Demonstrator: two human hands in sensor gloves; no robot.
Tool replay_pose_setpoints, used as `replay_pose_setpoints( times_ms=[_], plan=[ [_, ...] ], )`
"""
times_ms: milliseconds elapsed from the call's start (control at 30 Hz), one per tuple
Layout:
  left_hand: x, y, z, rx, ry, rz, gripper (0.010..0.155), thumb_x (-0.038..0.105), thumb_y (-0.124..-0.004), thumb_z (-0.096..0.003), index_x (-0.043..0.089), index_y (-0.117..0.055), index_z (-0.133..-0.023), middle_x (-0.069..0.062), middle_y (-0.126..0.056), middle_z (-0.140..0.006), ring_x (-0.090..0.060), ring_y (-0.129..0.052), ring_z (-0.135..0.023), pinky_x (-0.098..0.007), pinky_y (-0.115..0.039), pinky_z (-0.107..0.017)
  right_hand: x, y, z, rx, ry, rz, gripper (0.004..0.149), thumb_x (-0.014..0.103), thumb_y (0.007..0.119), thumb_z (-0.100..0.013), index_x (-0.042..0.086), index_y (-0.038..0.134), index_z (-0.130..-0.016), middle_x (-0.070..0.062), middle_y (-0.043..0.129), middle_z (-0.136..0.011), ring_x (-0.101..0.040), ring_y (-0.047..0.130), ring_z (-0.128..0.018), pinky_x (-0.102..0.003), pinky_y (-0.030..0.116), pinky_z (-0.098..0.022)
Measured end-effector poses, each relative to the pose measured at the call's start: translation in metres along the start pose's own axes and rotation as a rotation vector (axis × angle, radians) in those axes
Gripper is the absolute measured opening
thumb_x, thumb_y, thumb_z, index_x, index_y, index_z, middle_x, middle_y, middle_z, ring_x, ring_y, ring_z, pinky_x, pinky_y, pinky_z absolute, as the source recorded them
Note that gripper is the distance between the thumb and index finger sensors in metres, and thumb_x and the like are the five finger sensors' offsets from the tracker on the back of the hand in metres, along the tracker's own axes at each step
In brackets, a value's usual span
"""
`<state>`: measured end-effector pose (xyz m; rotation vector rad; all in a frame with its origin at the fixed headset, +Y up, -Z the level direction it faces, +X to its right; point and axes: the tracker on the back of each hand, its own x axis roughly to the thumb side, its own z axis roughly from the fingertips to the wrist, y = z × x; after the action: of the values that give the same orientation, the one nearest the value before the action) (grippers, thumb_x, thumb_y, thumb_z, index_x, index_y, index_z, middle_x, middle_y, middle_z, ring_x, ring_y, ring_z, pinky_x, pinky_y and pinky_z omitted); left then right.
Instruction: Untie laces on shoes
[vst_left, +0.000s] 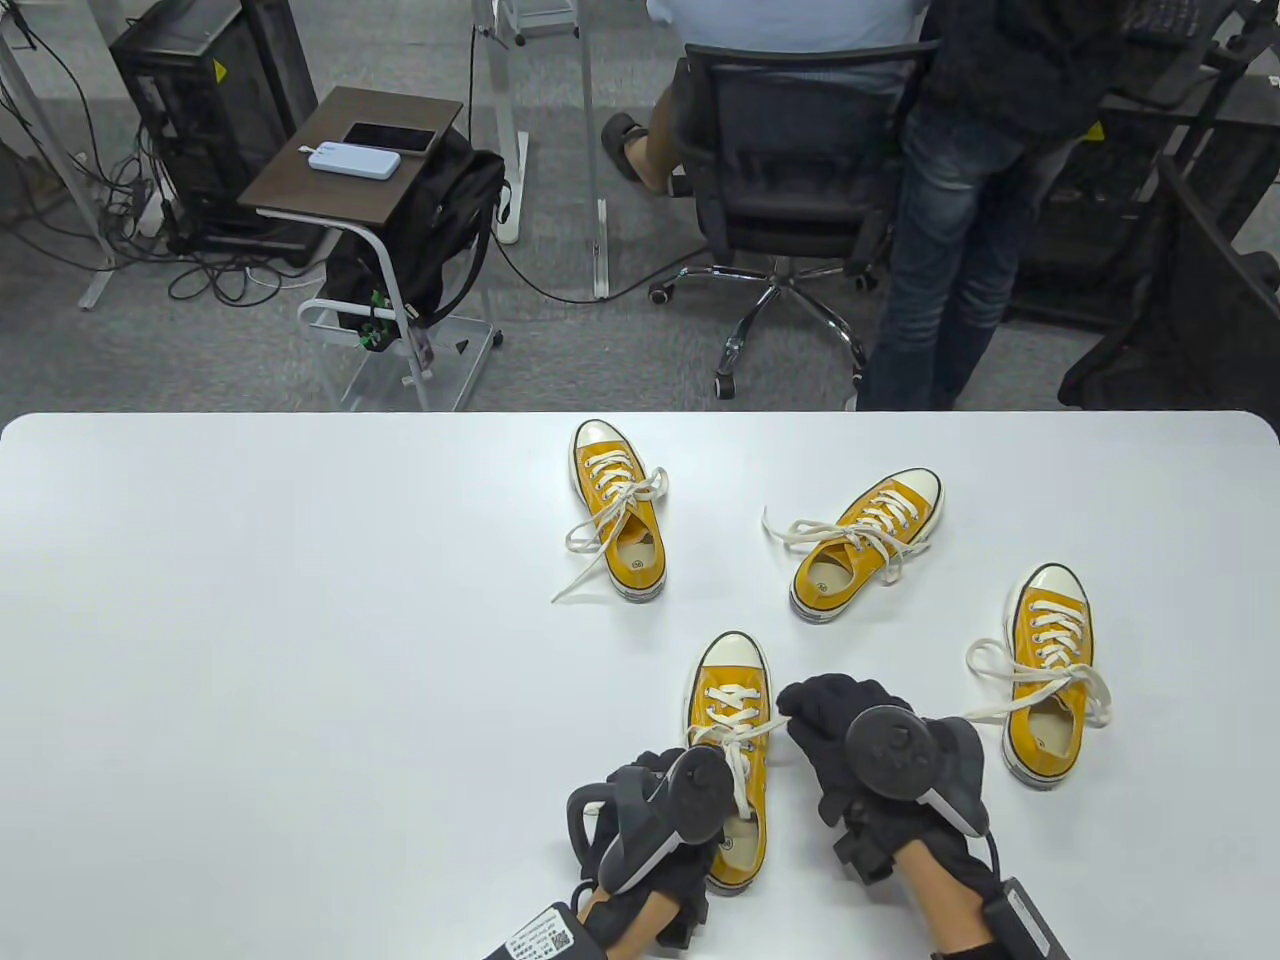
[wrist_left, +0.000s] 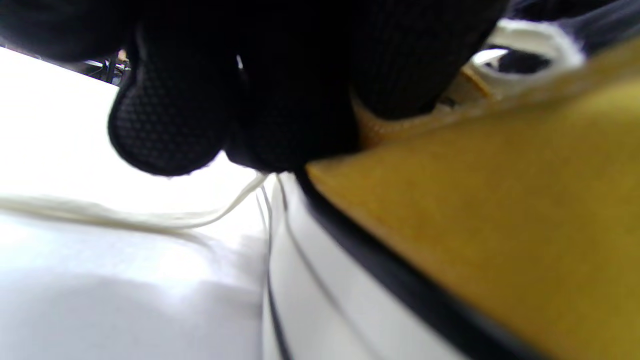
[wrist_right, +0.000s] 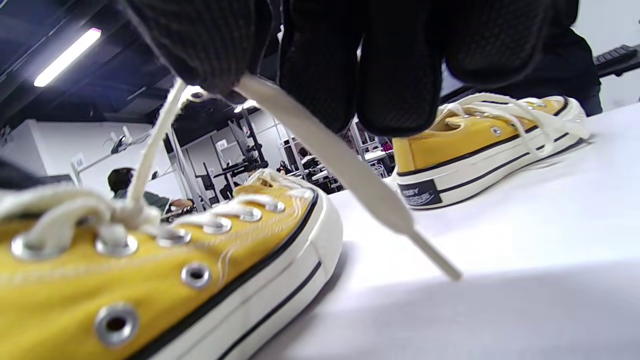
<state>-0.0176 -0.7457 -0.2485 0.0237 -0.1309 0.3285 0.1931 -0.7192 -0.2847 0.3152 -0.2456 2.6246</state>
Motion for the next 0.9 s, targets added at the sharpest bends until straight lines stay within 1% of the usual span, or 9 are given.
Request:
replay_pose_setpoints(
  times_ms=[100, 233, 367, 500, 600, 800, 900],
  plan=[
    [0.0, 0.001, 0.0, -0.008, 0.009, -0.002, 0.039, 0.047, -0.08, -0.0465, 0.028, -0.097, -0.077, 0.0, -0.108, -0.059, -0.028, -0.107, -0.046, -0.044, -0.088, -0.029, -0.008, -0.01, 0.0, -0.039, 0.025, -0.059, 0.035, 0.036, 0.079, -0.044, 0.035, 0.077, -0.079, -0.013, 0.087, -0.087, -0.041, 0.09, -0.071, -0.063, 0.07, -0.058],
    [0.001, 0.001, -0.001, -0.023, 0.026, 0.005, 0.039, 0.046, -0.08, -0.0465, 0.028, -0.097, -0.077, 0.0, -0.107, -0.059, -0.029, -0.107, -0.047, -0.044, -0.087, -0.03, -0.016, -0.019, 0.0, -0.051, 0.046, -0.097, 0.035, 0.036, 0.079, -0.044, 0.036, 0.077, -0.079, -0.013, 0.086, -0.088, -0.041, 0.089, -0.071, -0.064, 0.069, -0.058],
    [-0.001, 0.002, -0.004, -0.055, 0.053, 0.028, 0.039, 0.046, -0.08, -0.0465, 0.028, -0.096, -0.078, 0.0, -0.107, -0.06, -0.029, -0.106, -0.048, -0.044, -0.087, -0.031, -0.029, -0.031, 0.001, -0.104, 0.088, -0.177, 0.035, 0.035, 0.079, -0.044, 0.036, 0.077, -0.079, -0.014, 0.086, -0.088, -0.041, 0.089, -0.071, -0.064, 0.069, -0.058],
    [-0.004, 0.002, -0.005, -0.065, 0.06, 0.047, 0.039, 0.046, -0.08, -0.0464, 0.029, -0.096, -0.078, 0.0, -0.107, -0.061, -0.029, -0.106, -0.048, -0.044, -0.087, -0.031, -0.042, -0.045, 0.002, -0.157, 0.136, -0.243, 0.035, 0.036, 0.078, -0.045, 0.036, 0.076, -0.08, -0.014, 0.084, -0.09, -0.042, 0.088, -0.072, -0.064, 0.068, -0.058],
    [-0.006, 0.001, -0.005, -0.058, 0.067, 0.072, 0.039, 0.046, -0.08, -0.0461, 0.029, -0.096, -0.078, 0.0, -0.107, -0.061, -0.029, -0.106, -0.048, -0.044, -0.087, -0.031, -0.052, -0.051, 0.004, -0.184, 0.166, -0.288, 0.035, 0.035, 0.078, -0.045, 0.036, 0.076, -0.08, -0.015, 0.084, -0.09, -0.042, 0.088, -0.072, -0.064, 0.068, -0.058],
    [-0.011, 0.001, -0.006, -0.078, 0.095, 0.129, 0.039, 0.046, -0.08, -0.0458, 0.029, -0.096, -0.077, 0.0, -0.107, -0.061, -0.029, -0.106, -0.049, -0.044, -0.087, -0.031, -0.067, -0.057, 0.007, -0.205, 0.216, -0.385, 0.035, 0.035, 0.077, -0.045, 0.036, 0.075, -0.081, -0.015, 0.082, -0.091, -0.043, 0.087, -0.072, -0.065, 0.067, -0.059],
    [-0.012, 0.001, -0.006, -0.088, 0.1, 0.143, 0.039, 0.046, -0.08, -0.0458, 0.029, -0.096, -0.078, 0.0, -0.106, -0.062, -0.029, -0.106, -0.049, -0.044, -0.087, -0.031, -0.073, -0.062, 0.008, -0.238, 0.234, -0.415, 0.035, 0.035, 0.077, -0.046, 0.036, 0.075, -0.081, -0.015, 0.082, -0.091, -0.043, 0.087, -0.072, -0.065, 0.067, -0.058]
  ],
)
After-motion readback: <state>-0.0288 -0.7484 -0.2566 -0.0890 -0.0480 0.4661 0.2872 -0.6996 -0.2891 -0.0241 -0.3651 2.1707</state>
